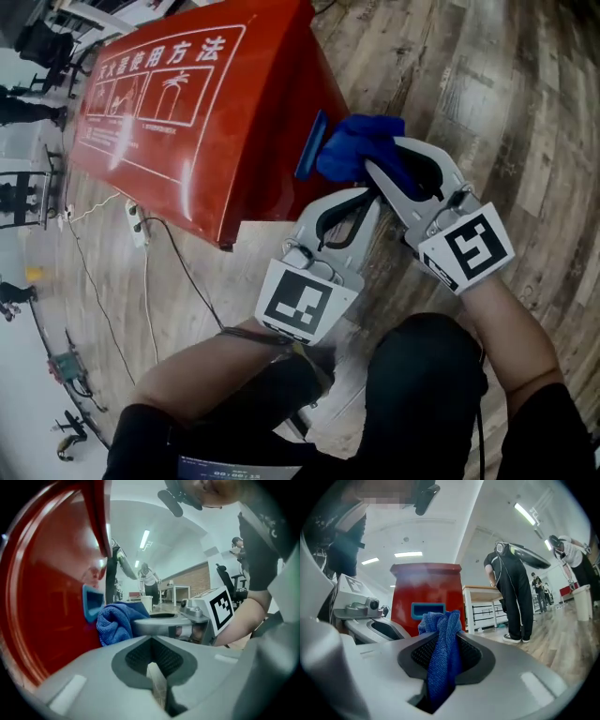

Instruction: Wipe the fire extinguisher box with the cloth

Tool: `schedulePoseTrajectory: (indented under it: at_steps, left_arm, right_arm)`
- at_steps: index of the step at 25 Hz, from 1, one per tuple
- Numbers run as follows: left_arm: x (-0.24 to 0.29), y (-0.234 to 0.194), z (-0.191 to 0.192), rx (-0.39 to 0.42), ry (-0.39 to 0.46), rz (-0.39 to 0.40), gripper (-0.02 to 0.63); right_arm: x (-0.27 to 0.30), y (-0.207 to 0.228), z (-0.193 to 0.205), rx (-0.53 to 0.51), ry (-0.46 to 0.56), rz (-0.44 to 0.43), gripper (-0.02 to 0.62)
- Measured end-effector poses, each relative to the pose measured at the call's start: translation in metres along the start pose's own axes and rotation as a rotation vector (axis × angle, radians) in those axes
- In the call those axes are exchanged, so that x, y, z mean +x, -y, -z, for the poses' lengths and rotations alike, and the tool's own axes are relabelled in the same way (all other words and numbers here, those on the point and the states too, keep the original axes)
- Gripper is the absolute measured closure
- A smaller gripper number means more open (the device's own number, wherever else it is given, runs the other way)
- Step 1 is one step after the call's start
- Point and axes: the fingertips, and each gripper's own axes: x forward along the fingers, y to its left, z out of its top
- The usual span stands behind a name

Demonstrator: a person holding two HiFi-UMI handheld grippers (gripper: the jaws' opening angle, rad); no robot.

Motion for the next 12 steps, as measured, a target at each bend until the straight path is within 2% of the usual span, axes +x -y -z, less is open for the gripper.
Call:
schedulePoseTrajectory:
  at_steps: [2, 5, 9, 12]
  left_arm:
    - [-0.004, 0.000, -0.019, 0.025, 0.011, 0.036, 0.606]
    - [-0.015, 0.006, -0.036, 0.043, 0.020, 0.048, 0.606]
    - [-0.036, 0.017, -0.045, -0.014, 0.013, 0.062, 0.606]
    - [-0.058, 0.022, -0.046, -0.062, 0.042, 0.054, 0.606]
  right_arm:
    - [-0.001, 0.000, -0.023, -0.019, 0.030, 0.000, 0.483]
    - [-0.007, -0.005, -0.043, -0.026, 0.059, 0.000, 0.483]
    - [-0.015, -0.022, -0.058, -0.029, 0.049, -0.003, 0.483]
    - [-0.018, -0.045, -0.065, -0.038, 0.011, -0.022, 0.483]
